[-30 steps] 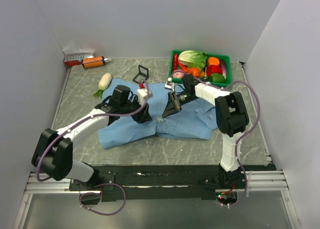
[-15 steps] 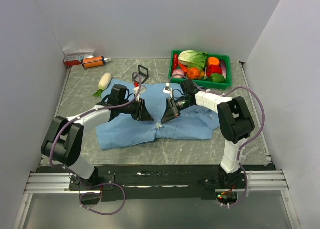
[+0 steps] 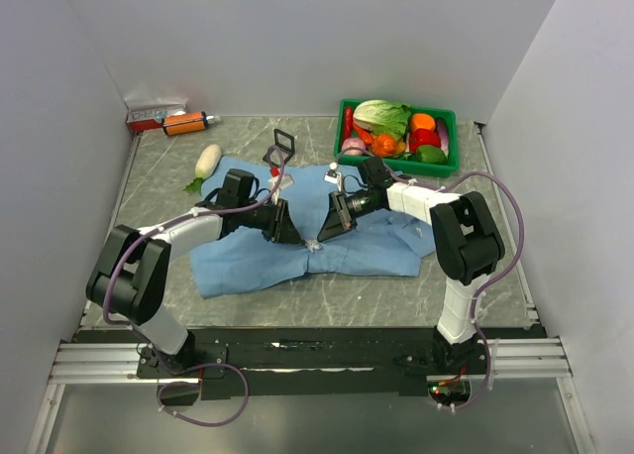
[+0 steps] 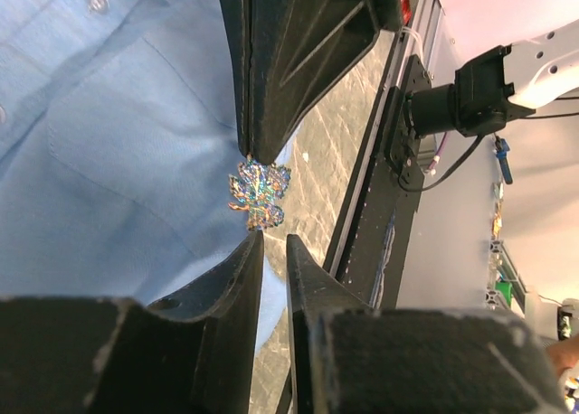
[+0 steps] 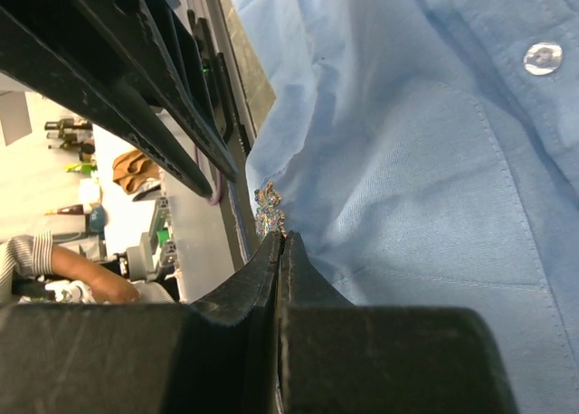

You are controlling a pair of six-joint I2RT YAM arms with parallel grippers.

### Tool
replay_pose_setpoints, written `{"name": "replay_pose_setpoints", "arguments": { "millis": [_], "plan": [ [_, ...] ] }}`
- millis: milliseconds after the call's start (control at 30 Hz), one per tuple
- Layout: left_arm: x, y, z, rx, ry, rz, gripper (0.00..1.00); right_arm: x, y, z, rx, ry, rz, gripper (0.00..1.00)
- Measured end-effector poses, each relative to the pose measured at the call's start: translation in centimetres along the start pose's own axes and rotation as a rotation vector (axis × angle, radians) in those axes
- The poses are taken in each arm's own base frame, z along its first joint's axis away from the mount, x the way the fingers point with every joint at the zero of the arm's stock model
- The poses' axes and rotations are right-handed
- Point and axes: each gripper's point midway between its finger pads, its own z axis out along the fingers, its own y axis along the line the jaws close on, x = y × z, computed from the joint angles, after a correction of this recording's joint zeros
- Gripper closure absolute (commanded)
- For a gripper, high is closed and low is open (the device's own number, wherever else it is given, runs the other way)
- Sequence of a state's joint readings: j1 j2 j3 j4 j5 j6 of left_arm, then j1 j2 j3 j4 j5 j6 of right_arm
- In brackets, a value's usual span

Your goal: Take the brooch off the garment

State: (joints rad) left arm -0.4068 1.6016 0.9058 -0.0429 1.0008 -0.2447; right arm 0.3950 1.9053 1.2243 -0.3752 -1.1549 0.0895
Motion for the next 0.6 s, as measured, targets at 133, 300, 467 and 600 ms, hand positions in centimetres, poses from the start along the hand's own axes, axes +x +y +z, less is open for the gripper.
{"name": "replay_pose_setpoints", "arguments": {
  "millis": [133, 300, 467, 600],
  "plan": [
    [0.6, 0.1, 0.4, 0.003, 0.020, -0.011, 0.76, -0.2, -0.1, 0.0, 0.007, -0.005, 0.000, 1.00],
    [0.9, 0.1, 0.6, 0.003, 0.030, -0.006, 0.75, -0.3, -0.1, 0.0, 0.007, -0.008, 0.003, 1.00],
    [0.8, 0.6, 0.9, -0.008, 0.035, -0.015, 0.83, -0.4, -0.3, 0.0, 0.020, -0.010, 0.001, 1.00],
    [0.2, 1.0, 1.3, -0.009, 0.036, -0.016, 0.96, -0.7, -0.4, 0.0, 0.036, -0.014, -0.006, 1.00]
  ]
}}
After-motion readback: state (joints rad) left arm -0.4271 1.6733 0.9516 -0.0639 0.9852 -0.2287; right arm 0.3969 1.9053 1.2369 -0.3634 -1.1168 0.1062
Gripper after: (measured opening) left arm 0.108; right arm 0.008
